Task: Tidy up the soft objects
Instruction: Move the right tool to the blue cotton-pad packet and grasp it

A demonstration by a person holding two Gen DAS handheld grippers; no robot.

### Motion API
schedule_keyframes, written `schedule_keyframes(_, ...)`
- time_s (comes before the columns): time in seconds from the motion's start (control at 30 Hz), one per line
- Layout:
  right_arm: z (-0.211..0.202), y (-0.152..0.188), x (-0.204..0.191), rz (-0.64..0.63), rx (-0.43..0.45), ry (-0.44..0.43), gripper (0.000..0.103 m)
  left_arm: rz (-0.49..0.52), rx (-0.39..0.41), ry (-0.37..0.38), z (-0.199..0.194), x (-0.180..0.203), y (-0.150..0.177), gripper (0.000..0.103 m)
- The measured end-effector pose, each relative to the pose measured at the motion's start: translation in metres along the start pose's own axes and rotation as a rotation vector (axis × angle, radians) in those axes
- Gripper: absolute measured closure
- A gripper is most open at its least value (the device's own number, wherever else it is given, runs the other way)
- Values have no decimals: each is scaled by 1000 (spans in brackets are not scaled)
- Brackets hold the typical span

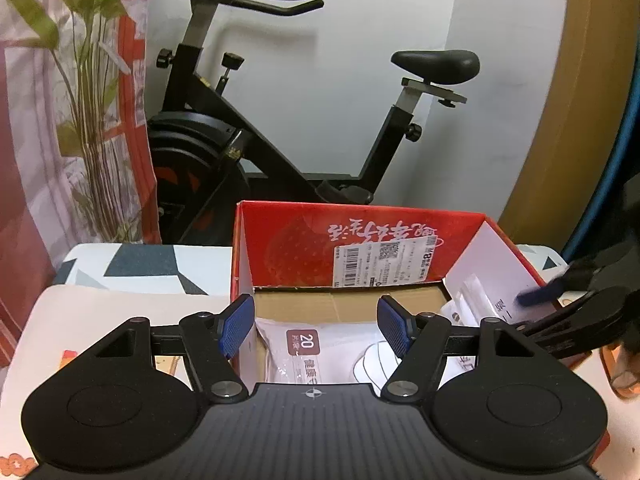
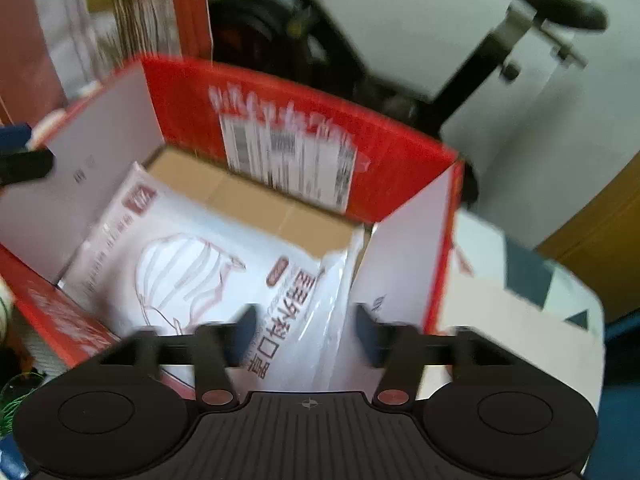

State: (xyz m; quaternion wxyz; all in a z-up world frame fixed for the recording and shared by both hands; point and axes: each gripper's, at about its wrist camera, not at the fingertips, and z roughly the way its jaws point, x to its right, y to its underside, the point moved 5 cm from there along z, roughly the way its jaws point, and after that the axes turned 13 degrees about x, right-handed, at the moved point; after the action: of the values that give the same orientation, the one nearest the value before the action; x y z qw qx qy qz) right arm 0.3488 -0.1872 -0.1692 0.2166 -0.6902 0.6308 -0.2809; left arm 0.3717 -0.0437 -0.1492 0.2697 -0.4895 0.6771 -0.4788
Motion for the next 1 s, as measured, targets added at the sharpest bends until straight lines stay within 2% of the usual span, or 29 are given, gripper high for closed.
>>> schedule_keyframes(0.23,-66,14,4,81,192,-39,4,3,4,-1,-33,2,7,33)
schedule_keyframes(0.33,-86,33,3,118,233,-53,1,-17,-14,-1,-48,2,18,33)
schedule_keyframes(0.57,-106,84,-7,281,277,-119,1,-93,-57,19,-77,10,45,33)
schedule_keyframes(0.77,-99,118,-21,393,237,-190,2,-192,-119,38,-84,23,71,33)
schedule_keyframes(0.9,-94,131,-36,408,206,-240,6,-264,-144,56,-86,33,84,33)
schedule_keyframes(1.0,-92,140,-48,392,181,-271,17,-298,-174,76,-86,39,96,33)
